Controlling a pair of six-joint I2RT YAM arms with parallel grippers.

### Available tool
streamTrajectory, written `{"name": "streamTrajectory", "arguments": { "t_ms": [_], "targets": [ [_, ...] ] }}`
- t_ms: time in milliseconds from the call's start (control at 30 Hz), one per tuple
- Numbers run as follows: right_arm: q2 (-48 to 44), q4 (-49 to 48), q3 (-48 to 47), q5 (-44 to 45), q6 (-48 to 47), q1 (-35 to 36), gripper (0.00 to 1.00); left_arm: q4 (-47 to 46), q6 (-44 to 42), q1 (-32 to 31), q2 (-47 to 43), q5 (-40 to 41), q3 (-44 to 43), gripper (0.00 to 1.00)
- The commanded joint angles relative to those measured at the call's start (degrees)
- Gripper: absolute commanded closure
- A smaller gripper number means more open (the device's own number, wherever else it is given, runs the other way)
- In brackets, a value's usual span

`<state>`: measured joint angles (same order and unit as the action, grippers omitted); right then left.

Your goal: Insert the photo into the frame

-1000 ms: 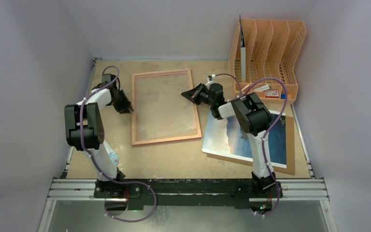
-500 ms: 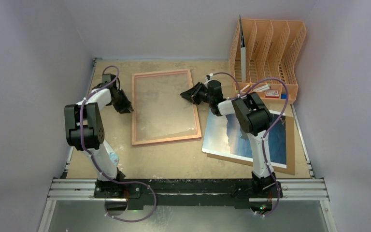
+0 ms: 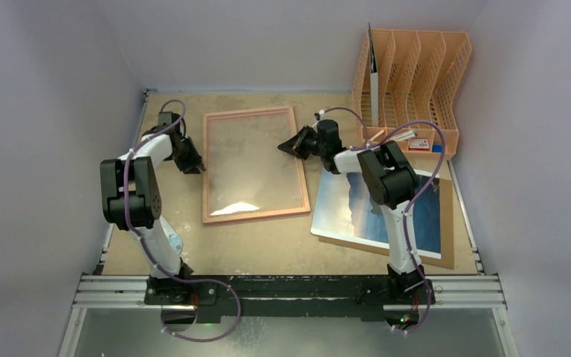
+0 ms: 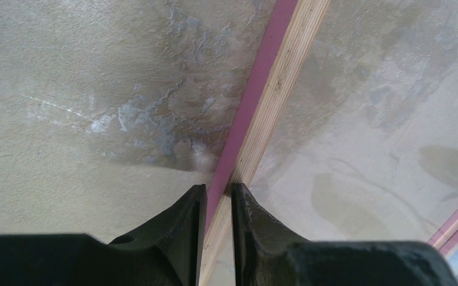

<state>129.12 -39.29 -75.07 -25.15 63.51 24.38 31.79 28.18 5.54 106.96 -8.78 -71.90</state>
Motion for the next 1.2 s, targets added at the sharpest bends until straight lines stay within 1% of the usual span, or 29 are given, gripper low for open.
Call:
{"name": "streamTrajectory", "arguments": {
  "t_ms": [0, 333, 633, 867, 1067, 1167],
  "targets": [
    [-2.8, 3.8, -2.7, -2.6, -3.1, 0.3, 1.0, 0.3, -1.4, -0.7, 1.9, -0.1, -0.7, 0.75],
    [-2.2, 6.7, -4.3, -5.3, -4.7, 0.3, 1.0, 0.2, -1.6, -0.7, 1.7, -0.3, -0.6, 0.75],
    [-2.7, 8.1, -3.6, -6.7, -5.9, 0.0, 1.0, 0.0, -1.5, -0.7, 1.7, 0.2, -0.5, 0.75],
    [-2.5, 9.8, -3.7, -6.3, -7.2, -0.2, 1.0, -0.6, -1.3, -0.7, 1.5, -0.7, -0.1, 0.76],
    [-2.1, 15.6, -5.9, -3.1, -10.1, -0.2, 1.0, -1.8, -1.4, -0.7, 1.3, -3.4, 0.6, 0.75],
    [-2.2, 16.4, -6.7, -2.5, -11.1, -0.2, 1.0, -2.2, -1.4, -0.7, 1.2, -4.1, 0.8, 0.75]
  ]
}}
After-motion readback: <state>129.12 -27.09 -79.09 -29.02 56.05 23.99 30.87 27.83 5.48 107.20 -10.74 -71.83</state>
